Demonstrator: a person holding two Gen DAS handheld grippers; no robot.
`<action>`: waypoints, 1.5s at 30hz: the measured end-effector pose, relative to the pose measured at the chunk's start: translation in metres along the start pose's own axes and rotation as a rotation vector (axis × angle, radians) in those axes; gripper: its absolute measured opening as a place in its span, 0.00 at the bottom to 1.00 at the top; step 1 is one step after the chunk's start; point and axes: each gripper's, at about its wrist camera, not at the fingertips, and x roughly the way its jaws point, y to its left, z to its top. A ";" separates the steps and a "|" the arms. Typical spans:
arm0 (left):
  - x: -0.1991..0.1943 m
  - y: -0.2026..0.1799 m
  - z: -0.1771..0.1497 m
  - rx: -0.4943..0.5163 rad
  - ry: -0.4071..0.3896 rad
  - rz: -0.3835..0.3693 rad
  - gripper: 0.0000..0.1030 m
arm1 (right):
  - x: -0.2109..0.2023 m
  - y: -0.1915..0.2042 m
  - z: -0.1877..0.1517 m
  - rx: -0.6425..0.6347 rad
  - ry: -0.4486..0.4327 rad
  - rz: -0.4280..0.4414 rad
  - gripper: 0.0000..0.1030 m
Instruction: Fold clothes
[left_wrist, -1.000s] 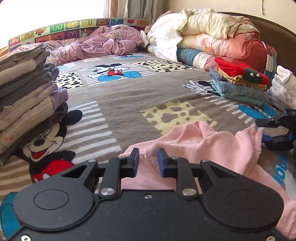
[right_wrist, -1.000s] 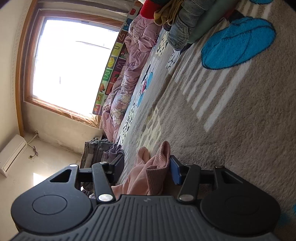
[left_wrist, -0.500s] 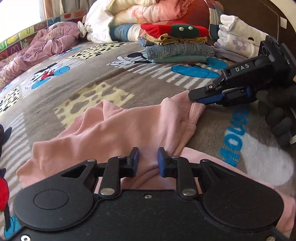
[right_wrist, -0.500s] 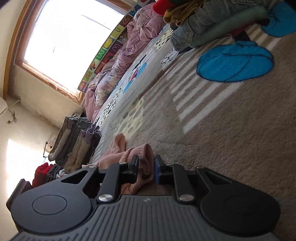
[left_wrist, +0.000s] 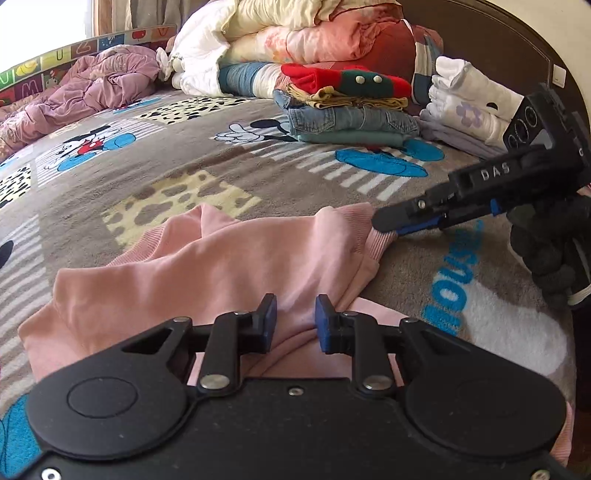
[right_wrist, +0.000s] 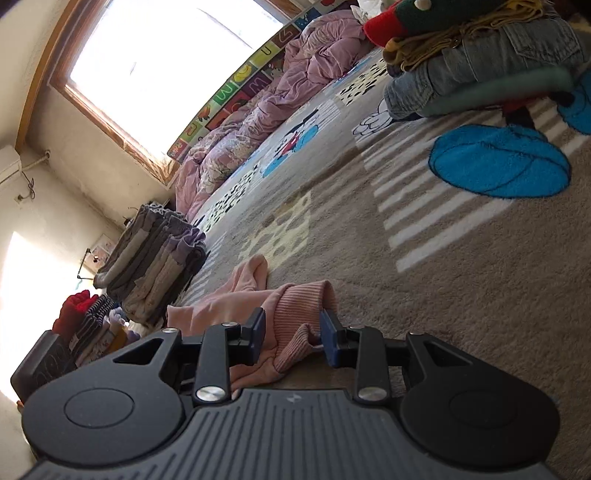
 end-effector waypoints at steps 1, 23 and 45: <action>0.000 0.002 0.000 -0.011 -0.001 -0.005 0.20 | 0.001 0.004 -0.002 -0.033 0.027 -0.004 0.34; 0.052 -0.073 0.036 0.290 0.048 -0.031 0.20 | -0.013 -0.050 0.028 0.071 0.077 0.131 0.33; 0.049 -0.132 0.018 0.583 0.035 0.147 0.05 | 0.003 -0.048 0.022 0.139 0.076 0.110 0.23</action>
